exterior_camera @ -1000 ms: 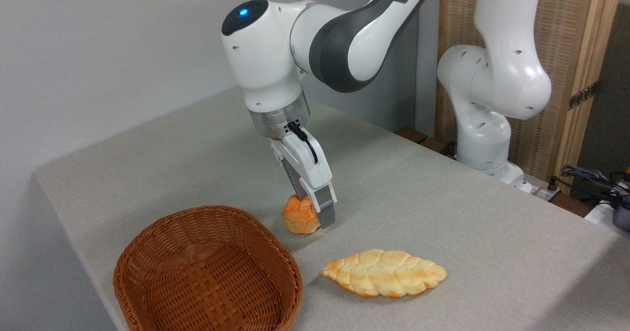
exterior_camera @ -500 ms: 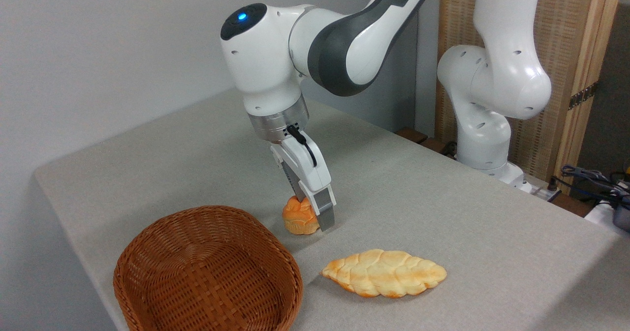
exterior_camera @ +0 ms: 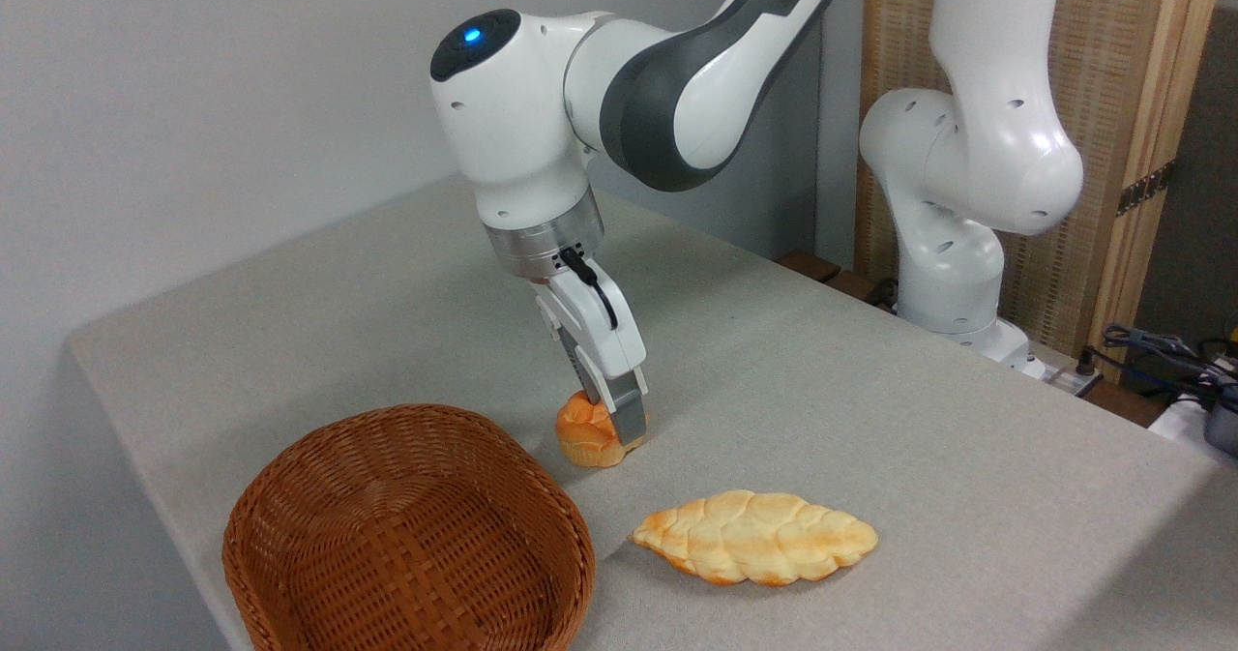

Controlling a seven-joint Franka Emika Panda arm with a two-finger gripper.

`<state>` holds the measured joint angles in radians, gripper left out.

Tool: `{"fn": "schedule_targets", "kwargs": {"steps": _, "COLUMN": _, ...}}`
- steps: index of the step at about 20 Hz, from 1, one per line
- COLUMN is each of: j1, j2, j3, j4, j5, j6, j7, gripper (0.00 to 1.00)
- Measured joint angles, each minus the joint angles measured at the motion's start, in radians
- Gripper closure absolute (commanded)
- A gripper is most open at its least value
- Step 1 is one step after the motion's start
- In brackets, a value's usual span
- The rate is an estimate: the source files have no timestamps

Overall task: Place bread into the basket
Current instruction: 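Close the gripper fingers on the round orange bun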

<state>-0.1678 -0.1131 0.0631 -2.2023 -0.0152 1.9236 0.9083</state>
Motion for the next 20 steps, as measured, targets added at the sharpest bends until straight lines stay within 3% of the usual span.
{"fn": "schedule_targets", "kwargs": {"steps": 2, "j1": 0.000, "j2": 0.002, "j3": 0.000, "j4": 0.000, "j5": 0.000, "j6": 0.002, "j7": 0.000, "gripper": 0.44}}
{"fn": "schedule_targets", "kwargs": {"steps": 9, "j1": -0.008, "j2": 0.003, "j3": -0.001, "j4": 0.000, "j5": 0.000, "j6": 0.003, "j7": 0.000, "gripper": 0.61}}
{"fn": "schedule_targets", "kwargs": {"steps": 14, "j1": -0.010, "j2": 0.004, "j3": -0.001, "j4": 0.000, "j5": 0.000, "j6": 0.003, "j7": 0.000, "gripper": 0.61}}
{"fn": "schedule_targets", "kwargs": {"steps": 16, "j1": -0.010, "j2": 0.004, "j3": -0.001, "j4": 0.000, "j5": 0.000, "j6": 0.003, "j7": 0.000, "gripper": 0.68}}
{"fn": "schedule_targets", "kwargs": {"steps": 20, "j1": -0.010, "j2": 0.004, "j3": -0.001, "j4": 0.001, "j5": 0.000, "j6": 0.004, "j7": 0.000, "gripper": 0.67}}
